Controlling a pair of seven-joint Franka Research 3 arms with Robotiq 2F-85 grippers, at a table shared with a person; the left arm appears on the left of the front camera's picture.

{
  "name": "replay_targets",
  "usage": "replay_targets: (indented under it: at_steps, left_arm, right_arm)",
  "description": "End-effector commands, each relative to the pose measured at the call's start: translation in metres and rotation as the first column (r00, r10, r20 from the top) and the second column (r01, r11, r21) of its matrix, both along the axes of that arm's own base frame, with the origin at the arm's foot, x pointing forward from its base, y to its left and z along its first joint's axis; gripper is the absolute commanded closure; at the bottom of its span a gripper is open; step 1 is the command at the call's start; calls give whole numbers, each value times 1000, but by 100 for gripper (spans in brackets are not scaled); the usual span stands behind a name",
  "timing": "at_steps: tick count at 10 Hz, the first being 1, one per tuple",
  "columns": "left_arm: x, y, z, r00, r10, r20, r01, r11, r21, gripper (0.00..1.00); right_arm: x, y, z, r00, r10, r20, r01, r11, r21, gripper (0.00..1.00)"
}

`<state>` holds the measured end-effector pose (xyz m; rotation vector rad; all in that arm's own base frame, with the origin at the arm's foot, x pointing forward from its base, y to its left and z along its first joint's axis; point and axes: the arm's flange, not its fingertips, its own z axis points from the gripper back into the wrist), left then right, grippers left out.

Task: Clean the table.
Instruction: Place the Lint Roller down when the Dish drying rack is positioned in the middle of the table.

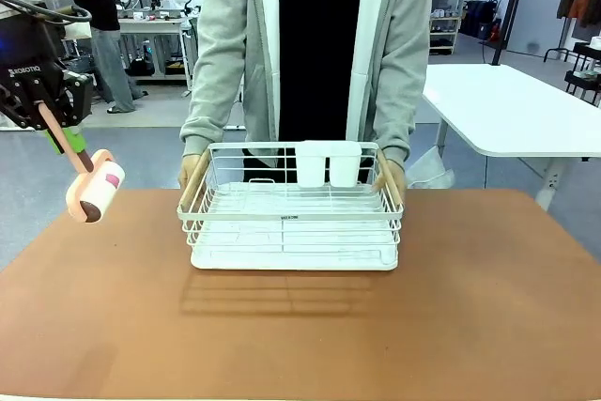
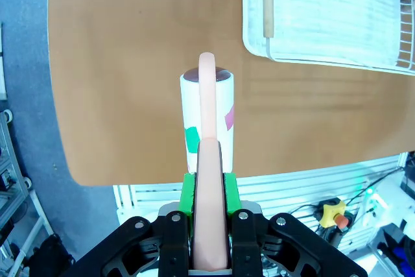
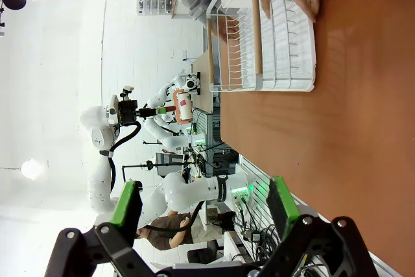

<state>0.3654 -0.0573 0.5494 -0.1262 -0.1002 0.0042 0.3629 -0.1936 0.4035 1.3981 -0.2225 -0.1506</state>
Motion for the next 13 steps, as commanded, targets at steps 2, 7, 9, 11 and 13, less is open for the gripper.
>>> replay_targets:
  at_steps: [2, 7, 9, 11, 13]
  left_arm:
    - [-2, 0, 1, 1000, -2, -7, 2, 1000, 0, 79]
    - [-2, 0, 1, 1000, -2, -7, 2, 1000, 0, 79]
    - [-2, 0, 1, 1000, -2, -7, 2, 1000, 0, 79]
    - [-2, 0, 1, 1000, -2, -7, 2, 1000, 0, 79]
    - [-2, 0, 1, 1000, -2, -7, 2, 1000, 0, 79]
  right_arm:
    - [-2, 1, 3, 1000, 5, 11, -5, 1000, 1, 0]
    - [-2, 1, 3, 1000, 5, 11, -5, 1000, 1, 0]
    - [-2, 1, 3, 1000, 5, 11, -5, 1000, 1, 0]
    - [-2, 1, 3, 1000, 5, 11, -5, 1000, 1, 0]
    - [-2, 1, 3, 1000, 5, 11, -5, 1000, 1, 0]
